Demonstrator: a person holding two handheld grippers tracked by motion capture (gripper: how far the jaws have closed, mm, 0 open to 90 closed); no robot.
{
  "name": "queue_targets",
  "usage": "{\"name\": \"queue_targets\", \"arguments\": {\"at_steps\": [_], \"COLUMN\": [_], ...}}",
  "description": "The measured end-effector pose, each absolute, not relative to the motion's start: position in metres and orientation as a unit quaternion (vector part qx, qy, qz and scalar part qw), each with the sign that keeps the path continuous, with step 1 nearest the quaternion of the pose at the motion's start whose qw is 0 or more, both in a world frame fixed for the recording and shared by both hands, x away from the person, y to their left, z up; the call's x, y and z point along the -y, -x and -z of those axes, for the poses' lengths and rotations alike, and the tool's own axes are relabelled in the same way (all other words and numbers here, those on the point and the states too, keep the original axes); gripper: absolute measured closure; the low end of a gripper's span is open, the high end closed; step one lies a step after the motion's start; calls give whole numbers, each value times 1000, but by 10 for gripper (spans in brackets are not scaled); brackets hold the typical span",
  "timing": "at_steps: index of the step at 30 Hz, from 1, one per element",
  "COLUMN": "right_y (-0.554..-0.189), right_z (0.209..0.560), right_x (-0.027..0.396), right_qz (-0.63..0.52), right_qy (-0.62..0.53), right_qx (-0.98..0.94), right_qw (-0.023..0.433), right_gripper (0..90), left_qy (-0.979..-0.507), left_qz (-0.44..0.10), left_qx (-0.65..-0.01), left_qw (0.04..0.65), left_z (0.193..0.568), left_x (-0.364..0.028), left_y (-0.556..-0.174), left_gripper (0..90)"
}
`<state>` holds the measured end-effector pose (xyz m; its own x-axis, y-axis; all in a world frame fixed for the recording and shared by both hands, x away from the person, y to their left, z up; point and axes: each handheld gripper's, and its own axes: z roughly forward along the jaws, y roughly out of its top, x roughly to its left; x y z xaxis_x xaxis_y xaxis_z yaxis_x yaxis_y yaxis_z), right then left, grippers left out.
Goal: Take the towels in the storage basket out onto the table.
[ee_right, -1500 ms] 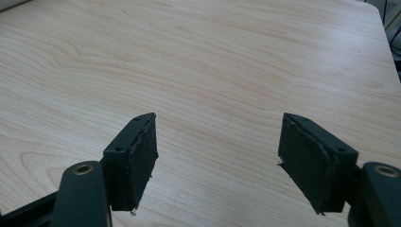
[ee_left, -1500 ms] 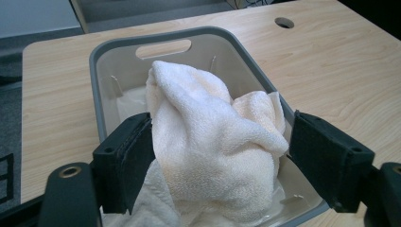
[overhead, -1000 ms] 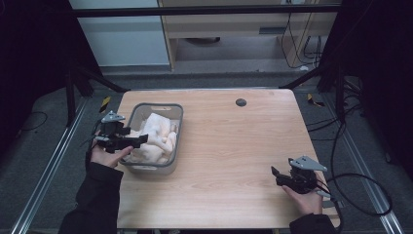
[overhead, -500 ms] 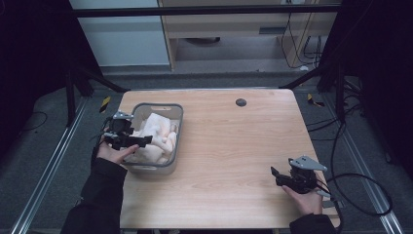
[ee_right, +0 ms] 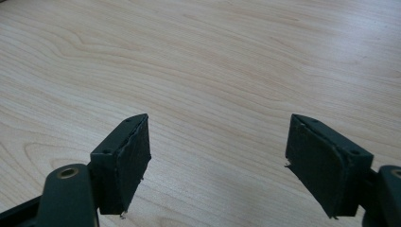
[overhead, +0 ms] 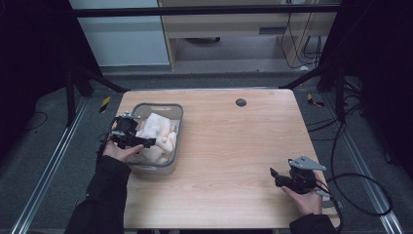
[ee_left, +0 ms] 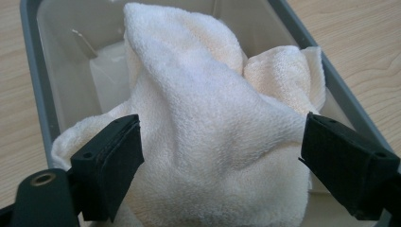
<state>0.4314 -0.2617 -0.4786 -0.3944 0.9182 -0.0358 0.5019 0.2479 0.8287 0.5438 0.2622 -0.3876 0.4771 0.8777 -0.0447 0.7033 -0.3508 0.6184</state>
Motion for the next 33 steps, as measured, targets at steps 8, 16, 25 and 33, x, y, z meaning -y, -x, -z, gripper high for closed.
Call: {"name": "queue_targets", "arguments": {"at_steps": [8,16,25,33], "right_y": [-432,-433,-433,-433], "right_z": [481,481,480,480], "right_x": [260,261,262,262], "right_qz": [-376,-374,-375,-375], "right_qy": [-478,-482,-486,-487], "right_qx": [-747,-745,-743,-743], "right_qw": [268,268,266,266], "right_gripper": [178,158,158,158], "left_qy": [-816,-819,-821,-821], "left_qz": [-141,-149,-148,-149], "left_qx": [-491,-495,-502,-510], "left_qw": [273,250,226,210], "left_z": [398,404,412,412], "left_x": [-259,-253,-250,-246], "left_y": [-549,-552,-554,-555], "left_gripper": [123,154,339,578]}}
